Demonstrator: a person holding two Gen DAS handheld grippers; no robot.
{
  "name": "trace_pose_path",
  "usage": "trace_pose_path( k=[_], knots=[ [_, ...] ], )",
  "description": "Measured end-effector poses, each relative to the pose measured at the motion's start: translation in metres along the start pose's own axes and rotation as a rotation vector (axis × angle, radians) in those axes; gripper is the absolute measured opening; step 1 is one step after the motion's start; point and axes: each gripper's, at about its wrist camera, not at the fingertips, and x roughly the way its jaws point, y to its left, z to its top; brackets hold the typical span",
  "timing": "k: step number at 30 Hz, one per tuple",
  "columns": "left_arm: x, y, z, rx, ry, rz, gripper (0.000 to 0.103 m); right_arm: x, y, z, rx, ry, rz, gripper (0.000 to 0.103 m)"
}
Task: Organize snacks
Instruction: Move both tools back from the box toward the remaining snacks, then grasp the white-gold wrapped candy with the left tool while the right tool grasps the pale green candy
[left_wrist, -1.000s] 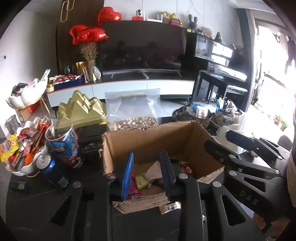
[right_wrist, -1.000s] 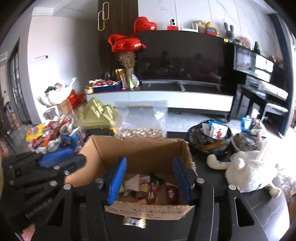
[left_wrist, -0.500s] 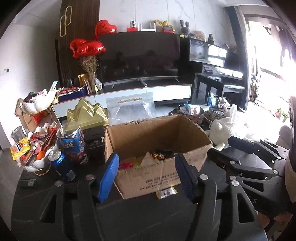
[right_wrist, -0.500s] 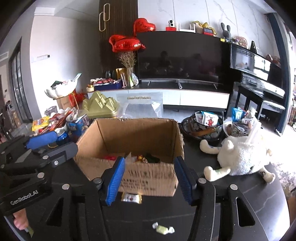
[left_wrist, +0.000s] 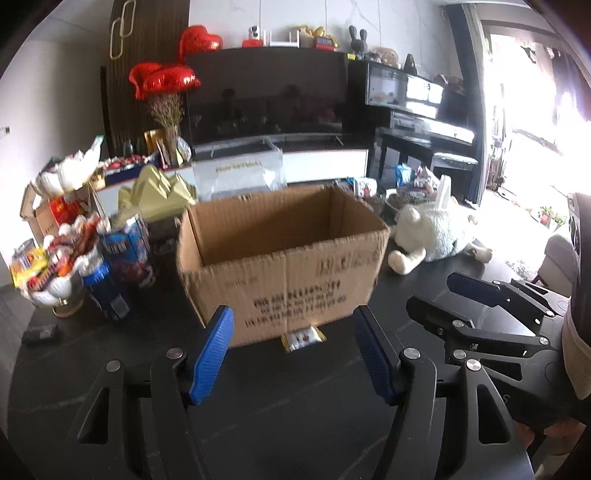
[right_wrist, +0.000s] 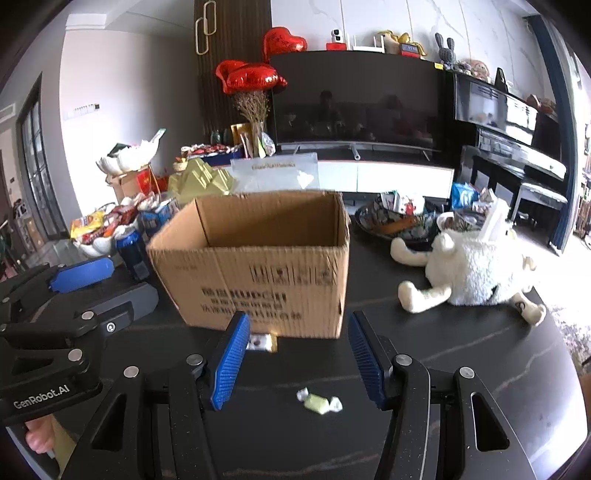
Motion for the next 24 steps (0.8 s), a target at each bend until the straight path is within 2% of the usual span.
trace_pose_path(
  k=[13,18,24],
  knots=[
    [0.047,-0.01,-0.048,-0.01,0.143,-0.017,0.066,0.035,-0.012,-0.053,0.011,0.124,0.005,0.056],
    [0.062,-0.009,-0.057,0.003,0.144,-0.038,0.065,0.055,-0.014,-0.066,0.014,0.183,0.016,0.056],
    [0.079,-0.006,-0.061,0.063,0.12,-0.085,0.065,0.072,-0.014,-0.075,0.01,0.227,0.005,0.056]
  ],
)
